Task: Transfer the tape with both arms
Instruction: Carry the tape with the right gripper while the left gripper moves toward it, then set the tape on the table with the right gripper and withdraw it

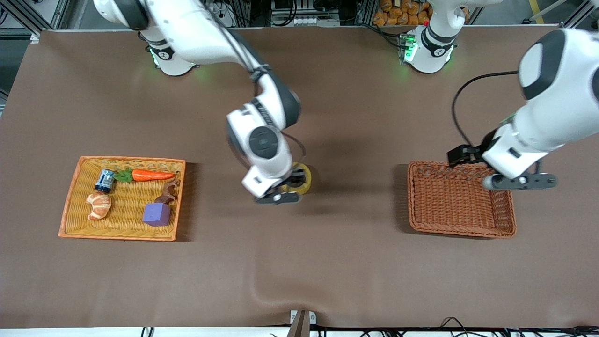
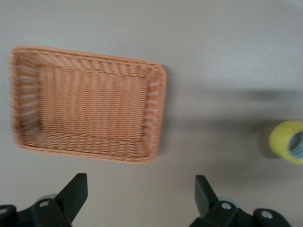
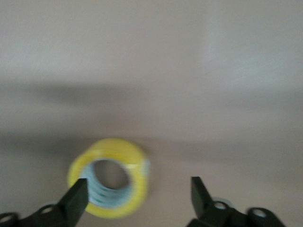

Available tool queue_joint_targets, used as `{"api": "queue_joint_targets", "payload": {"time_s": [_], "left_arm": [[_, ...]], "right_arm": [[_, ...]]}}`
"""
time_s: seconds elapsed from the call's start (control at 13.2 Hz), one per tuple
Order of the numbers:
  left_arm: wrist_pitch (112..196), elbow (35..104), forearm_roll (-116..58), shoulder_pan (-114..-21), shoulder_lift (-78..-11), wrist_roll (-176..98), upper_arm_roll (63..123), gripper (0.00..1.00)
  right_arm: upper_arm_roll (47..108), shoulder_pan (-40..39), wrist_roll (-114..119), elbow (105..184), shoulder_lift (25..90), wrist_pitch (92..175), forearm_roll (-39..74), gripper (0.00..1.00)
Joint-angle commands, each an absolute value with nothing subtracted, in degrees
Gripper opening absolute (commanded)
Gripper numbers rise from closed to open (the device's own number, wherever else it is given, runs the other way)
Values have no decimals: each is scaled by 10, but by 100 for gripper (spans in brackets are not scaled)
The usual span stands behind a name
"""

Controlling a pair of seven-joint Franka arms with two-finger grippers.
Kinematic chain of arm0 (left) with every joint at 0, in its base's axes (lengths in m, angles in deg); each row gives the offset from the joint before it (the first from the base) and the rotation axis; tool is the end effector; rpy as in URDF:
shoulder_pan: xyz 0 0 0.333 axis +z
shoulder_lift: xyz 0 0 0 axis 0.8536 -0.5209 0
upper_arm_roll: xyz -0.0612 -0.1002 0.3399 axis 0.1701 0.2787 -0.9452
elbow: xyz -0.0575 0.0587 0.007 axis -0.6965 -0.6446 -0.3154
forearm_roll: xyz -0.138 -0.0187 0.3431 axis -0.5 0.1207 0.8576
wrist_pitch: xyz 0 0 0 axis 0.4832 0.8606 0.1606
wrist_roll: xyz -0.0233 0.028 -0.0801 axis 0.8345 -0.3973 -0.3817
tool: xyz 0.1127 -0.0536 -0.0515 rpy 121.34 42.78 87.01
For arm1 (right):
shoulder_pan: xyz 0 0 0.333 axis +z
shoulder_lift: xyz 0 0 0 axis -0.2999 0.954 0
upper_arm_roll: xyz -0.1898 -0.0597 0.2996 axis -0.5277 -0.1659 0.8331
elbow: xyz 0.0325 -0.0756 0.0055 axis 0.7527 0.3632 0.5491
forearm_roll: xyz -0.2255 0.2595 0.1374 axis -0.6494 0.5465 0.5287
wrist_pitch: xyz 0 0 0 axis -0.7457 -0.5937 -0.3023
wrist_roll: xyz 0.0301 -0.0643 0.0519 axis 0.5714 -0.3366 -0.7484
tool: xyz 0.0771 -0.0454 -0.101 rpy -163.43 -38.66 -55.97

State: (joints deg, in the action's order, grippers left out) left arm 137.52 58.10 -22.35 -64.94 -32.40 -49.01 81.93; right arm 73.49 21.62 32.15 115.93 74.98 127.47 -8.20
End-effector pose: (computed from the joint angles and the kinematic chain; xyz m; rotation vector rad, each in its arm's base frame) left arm 0.6005 -0.1395 0.5335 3.0751 0.1000 -0.0777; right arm 0.6255 0.4150 0.3621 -3.0832 -0.0882 0.0806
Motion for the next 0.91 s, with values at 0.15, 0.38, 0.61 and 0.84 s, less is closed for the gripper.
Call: {"api": "queue_joint_targets", "payload": {"time_s": [0.15, 0.38, 0.61, 0.84], "left_arm": [[1466, 609, -249, -736, -347, -634, 818, 100], [1568, 605, -245, -822, -402, -804, 817, 100], [1649, 601, -239, -918, -470, -910, 811, 100], [1666, 601, -189, -944, -501, -961, 813, 100]], "right_arm": [[732, 118, 235, 1245, 575, 1183, -106, 100], [729, 95, 210, 1333, 449, 1176, -186, 100], [730, 43, 188, 1380, 361, 1140, -186, 100], [752, -56, 102, 1374, 347, 1102, -183, 100]]}}
